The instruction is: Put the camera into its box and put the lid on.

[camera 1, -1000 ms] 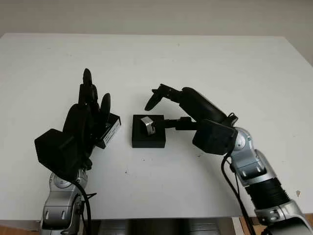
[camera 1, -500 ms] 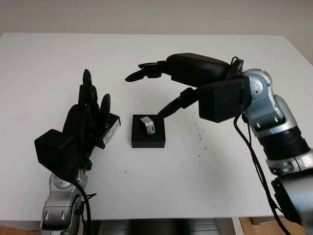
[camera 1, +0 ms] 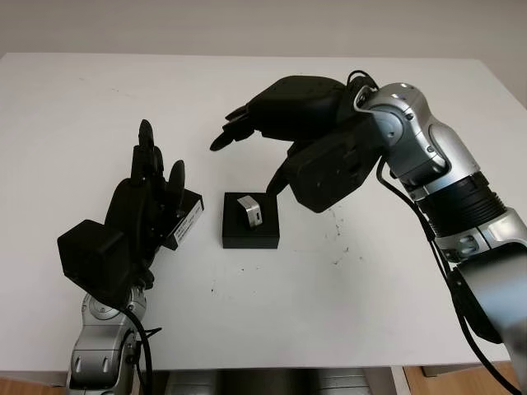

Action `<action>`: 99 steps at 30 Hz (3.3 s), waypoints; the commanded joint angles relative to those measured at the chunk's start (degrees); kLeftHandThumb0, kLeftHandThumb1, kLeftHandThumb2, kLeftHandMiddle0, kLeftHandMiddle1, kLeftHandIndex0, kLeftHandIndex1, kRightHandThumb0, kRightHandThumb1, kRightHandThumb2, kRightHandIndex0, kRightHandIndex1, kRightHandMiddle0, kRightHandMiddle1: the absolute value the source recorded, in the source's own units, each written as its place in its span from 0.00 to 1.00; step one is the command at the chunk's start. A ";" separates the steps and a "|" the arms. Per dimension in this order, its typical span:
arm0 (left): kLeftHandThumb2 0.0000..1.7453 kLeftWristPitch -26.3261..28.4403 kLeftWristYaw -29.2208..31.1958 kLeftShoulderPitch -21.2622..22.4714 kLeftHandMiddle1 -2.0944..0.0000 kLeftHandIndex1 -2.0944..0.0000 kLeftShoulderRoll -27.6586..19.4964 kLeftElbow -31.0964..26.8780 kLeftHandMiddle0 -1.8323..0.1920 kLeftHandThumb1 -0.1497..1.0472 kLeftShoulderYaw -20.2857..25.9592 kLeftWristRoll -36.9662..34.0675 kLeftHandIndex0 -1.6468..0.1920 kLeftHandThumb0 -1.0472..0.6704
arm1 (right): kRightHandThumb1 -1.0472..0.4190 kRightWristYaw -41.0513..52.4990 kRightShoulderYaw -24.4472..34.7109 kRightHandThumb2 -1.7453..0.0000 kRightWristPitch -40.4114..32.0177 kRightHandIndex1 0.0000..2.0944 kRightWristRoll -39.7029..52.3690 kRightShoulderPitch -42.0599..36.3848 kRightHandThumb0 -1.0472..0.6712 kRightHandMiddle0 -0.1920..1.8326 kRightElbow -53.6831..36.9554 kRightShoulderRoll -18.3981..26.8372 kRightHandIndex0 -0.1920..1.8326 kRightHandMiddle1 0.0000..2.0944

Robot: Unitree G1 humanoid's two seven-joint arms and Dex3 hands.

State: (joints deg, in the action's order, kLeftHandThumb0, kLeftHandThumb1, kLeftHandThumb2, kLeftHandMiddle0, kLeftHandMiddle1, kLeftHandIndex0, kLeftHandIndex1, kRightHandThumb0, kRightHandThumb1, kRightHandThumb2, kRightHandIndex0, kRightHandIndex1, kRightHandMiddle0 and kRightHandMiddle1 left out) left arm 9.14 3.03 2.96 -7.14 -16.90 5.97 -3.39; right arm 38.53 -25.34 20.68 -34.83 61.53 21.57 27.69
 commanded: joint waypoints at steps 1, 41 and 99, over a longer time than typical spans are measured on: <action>0.33 -0.18 -0.17 -0.39 1.00 1.00 0.22 -1.20 1.00 1.00 0.10 -0.16 1.00 0.19 | 0.13 -0.61 -0.36 0.96 0.75 0.04 -0.63 -0.58 0.21 0.32 -0.79 0.36 0.25 0.14; 0.32 0.26 -0.31 -0.29 1.00 1.00 0.37 -1.49 1.00 1.00 0.09 -0.17 1.00 0.19 | 0.08 -10.27 0.29 0.97 4.18 0.04 -2.48 -10.31 0.19 0.20 -1.55 1.45 0.30 0.53; 0.33 -0.19 -1.32 -0.55 1.00 1.00 1.30 -1.50 1.00 1.00 -0.54 0.59 1.00 0.19 | 0.04 -4.93 -2.62 0.97 1.69 0.03 -4.23 -11.53 0.17 0.18 -4.37 -0.99 0.29 0.74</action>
State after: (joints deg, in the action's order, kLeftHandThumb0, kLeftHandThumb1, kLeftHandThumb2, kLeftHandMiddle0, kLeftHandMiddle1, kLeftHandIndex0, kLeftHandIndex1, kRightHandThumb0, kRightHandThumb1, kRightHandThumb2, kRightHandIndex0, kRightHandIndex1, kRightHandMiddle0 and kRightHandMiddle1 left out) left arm 9.65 1.92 2.92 -6.25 -17.52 5.60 -2.84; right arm 32.89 -26.65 22.38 -38.92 50.32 17.99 27.19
